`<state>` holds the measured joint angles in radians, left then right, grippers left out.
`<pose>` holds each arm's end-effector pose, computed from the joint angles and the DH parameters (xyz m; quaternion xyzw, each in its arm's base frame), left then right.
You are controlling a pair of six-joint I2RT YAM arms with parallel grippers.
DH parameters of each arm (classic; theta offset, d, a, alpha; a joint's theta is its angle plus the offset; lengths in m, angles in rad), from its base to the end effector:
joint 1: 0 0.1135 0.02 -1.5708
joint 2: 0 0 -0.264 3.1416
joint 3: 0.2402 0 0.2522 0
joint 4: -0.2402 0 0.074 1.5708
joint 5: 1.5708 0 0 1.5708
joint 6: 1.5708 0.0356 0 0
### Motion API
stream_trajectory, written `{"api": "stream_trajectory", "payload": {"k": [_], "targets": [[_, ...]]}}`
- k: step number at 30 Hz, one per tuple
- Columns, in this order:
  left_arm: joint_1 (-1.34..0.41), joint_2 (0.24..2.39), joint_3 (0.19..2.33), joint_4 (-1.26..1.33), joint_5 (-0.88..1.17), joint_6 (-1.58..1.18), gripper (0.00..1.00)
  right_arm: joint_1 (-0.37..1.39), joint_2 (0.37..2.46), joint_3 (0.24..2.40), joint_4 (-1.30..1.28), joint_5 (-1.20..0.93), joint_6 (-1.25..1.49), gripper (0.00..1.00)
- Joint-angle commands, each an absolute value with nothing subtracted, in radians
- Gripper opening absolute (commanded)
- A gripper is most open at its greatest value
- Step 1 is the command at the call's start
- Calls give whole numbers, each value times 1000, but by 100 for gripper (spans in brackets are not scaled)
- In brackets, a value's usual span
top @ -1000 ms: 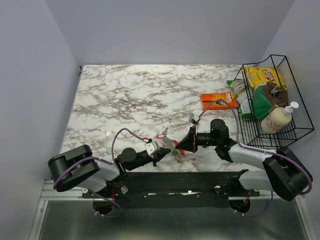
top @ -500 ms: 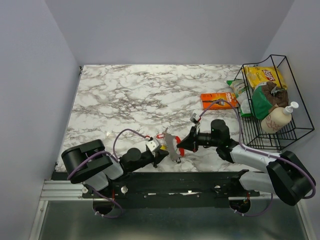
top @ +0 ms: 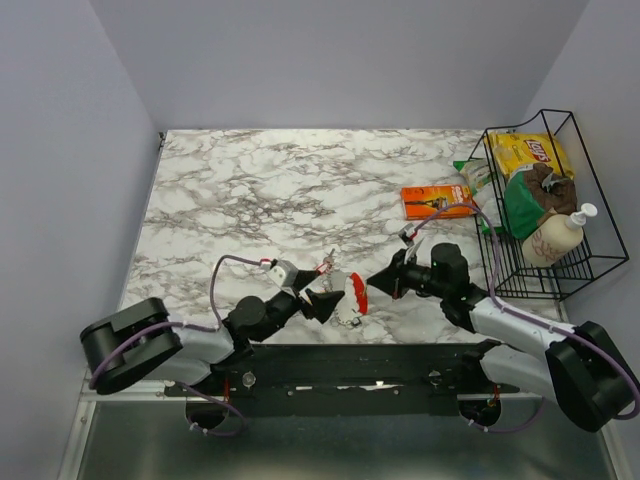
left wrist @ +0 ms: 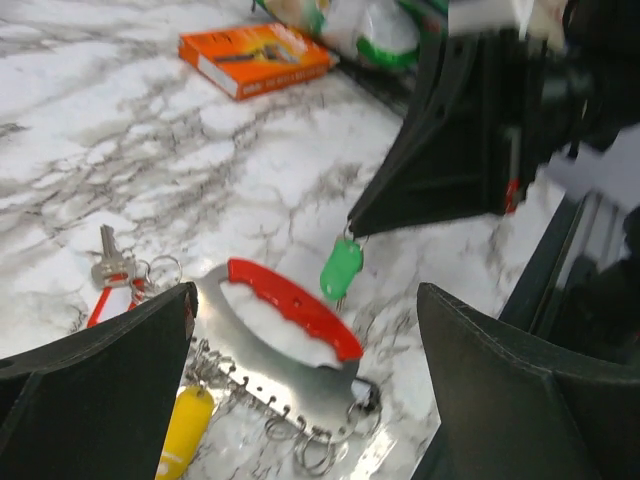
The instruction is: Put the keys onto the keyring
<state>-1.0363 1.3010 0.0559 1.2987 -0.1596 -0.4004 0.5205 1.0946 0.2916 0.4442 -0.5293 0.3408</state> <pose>0.1036 -0.1639 0.1609 0.1594 0.6694 -0.4349 0.5808 0.1735 0.1202 0.1768 -0.2196 0.7767 0.4249 0.4098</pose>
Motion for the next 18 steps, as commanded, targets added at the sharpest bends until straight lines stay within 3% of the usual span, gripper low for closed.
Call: {"api": "stream_trajectory", "payload": {"k": [1, 4, 6, 7, 9, 12, 13, 15, 18], "targets": [[-1029, 1054, 182, 721, -411, -629, 99, 500, 1081, 278, 377, -363, 396, 1], [-1025, 996, 392, 206, -561, -612, 99, 499, 1104, 317, 310, -284, 436, 2], [-1023, 986, 464, 79, -629, -610, 99, 499, 1140, 344, 246, -258, 454, 13], [-1023, 983, 471, 19, -635, -624, 99, 499, 1152, 356, 227, -261, 451, 14], [-1003, 954, 463, 11, -568, -634, 99, 499, 1163, 379, 197, -285, 442, 19], [-962, 931, 451, 14, -490, -663, 99, 497, 1097, 359, 184, -336, 431, 54], [-950, 930, 451, 12, -433, -666, 99, 499, 1065, 350, 178, -356, 423, 59], [-919, 936, 454, 5, -385, -679, 99, 500, 1010, 339, 137, -365, 411, 67], [-867, 945, 451, 9, -272, -692, 99, 512, 927, 336, 91, -405, 410, 68]]}}
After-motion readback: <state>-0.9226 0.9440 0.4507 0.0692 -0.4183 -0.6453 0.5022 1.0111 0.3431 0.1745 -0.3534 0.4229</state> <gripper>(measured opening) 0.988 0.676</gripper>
